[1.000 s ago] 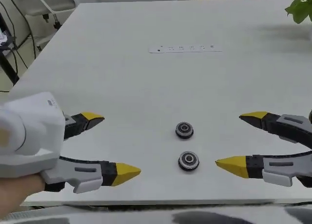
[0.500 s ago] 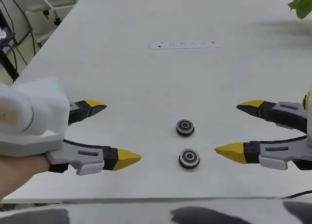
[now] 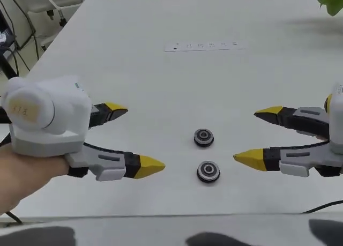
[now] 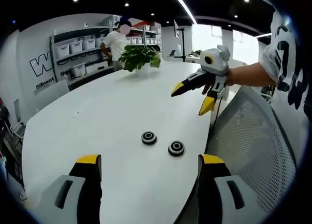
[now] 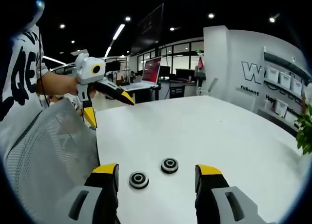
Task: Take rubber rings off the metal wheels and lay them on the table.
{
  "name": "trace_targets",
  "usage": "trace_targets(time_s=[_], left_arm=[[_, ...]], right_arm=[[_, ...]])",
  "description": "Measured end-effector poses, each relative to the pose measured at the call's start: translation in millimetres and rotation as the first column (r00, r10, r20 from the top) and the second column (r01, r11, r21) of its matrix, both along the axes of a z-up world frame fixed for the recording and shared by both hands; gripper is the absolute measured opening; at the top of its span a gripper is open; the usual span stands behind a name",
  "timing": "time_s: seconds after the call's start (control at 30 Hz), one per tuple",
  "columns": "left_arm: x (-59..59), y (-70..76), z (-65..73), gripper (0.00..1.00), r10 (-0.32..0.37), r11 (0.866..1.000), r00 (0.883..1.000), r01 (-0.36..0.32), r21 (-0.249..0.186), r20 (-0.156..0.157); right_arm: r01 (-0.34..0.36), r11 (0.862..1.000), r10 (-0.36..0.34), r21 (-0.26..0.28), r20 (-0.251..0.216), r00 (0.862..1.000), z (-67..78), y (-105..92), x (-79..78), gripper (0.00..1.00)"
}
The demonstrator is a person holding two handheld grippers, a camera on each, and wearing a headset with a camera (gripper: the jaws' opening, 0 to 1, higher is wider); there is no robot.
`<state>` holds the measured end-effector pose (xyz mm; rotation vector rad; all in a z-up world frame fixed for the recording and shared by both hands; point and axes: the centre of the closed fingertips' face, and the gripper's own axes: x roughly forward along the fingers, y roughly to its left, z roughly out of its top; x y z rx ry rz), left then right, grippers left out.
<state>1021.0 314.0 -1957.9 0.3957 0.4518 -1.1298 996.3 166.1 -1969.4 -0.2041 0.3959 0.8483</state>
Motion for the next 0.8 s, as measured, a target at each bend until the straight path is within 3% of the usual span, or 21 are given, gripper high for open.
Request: trace_targets(time_s=[0.3, 0.57, 0.8], left_arm=[[-1.4, -7.0, -5.4, 0.79, -0.023, 1.000, 1.000, 0.023, 0.008, -0.010], [-3.6, -13.4, -12.0, 0.79, -0.046, 0.999, 0.999, 0.046, 0.018, -0.024], [-4.3, -16.1, -17.4, 0.79, -0.054, 0.998, 0.998, 0.055, 0.028, -0.037]], right_arm=[[0.010, 1.000, -0.010, 0.014, -0.030, 1.000, -7.6, -1.2, 1.3, 0.65], [-0.020, 0.999, 0.019, -0.024, -0.027, 0.999, -16.6, 1.0, -0.7, 0.61], [-0.037, 0.998, 0.036, -0.050, -0.011, 0.999, -20.6, 2.9, -2.1, 0.65]])
